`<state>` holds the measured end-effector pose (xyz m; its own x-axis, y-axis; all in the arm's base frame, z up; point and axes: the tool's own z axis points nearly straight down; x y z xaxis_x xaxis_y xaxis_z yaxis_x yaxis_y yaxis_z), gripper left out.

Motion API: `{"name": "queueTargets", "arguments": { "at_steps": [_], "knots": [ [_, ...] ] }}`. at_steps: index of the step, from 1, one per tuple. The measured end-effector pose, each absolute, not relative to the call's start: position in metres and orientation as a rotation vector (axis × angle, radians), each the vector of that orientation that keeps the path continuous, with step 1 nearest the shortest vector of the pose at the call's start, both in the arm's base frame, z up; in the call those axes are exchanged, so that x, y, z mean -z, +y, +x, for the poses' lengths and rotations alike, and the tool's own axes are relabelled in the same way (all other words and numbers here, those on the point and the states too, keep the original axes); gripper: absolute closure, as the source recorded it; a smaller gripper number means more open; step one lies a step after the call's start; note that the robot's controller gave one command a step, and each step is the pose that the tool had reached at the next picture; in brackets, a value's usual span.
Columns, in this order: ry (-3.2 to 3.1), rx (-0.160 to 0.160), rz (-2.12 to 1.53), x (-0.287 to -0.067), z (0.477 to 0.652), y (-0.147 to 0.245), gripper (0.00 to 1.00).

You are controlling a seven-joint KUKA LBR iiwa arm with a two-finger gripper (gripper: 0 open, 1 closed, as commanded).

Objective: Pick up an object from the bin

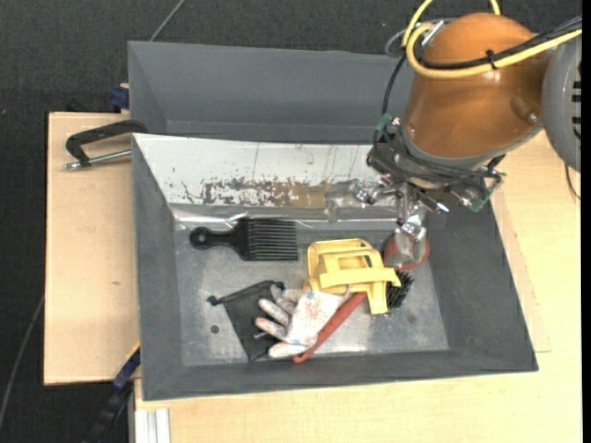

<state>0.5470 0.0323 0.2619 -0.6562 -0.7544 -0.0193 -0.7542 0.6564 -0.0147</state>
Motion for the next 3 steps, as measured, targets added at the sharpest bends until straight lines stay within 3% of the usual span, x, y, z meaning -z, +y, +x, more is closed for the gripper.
{"name": "queueTargets", "arguments": {
  "at_steps": [1,2,3],
  "knots": [
    [2.759,0.006,-1.465,-0.243,0.541,0.031,0.00],
    [2.551,0.017,-1.789,-0.251,0.543,0.075,0.00],
    [2.317,0.012,-2.088,-0.243,0.537,0.085,0.00]
  ]
}}
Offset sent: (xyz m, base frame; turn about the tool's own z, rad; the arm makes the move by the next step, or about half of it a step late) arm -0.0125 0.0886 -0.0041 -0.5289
